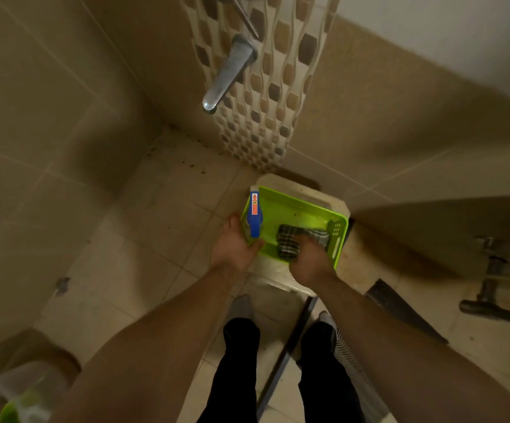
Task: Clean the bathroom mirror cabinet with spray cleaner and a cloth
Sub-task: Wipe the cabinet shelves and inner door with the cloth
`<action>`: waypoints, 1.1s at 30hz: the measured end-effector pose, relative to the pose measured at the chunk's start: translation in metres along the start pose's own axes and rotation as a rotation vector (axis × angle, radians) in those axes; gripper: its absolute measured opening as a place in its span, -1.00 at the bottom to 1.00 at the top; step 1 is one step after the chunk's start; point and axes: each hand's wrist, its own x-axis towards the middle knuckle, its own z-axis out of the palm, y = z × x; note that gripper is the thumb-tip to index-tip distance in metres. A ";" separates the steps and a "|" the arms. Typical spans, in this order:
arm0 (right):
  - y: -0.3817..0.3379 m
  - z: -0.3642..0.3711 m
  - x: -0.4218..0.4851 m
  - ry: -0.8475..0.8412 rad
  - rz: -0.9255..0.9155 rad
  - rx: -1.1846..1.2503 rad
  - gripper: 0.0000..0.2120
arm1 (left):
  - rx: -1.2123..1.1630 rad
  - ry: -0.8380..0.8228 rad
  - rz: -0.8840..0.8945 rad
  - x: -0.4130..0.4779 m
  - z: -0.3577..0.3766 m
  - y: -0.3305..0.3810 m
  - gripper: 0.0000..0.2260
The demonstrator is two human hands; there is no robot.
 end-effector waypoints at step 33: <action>0.008 -0.023 -0.087 0.557 -0.050 0.685 -0.90 | 0.250 0.088 0.121 -0.097 0.020 0.051 -0.47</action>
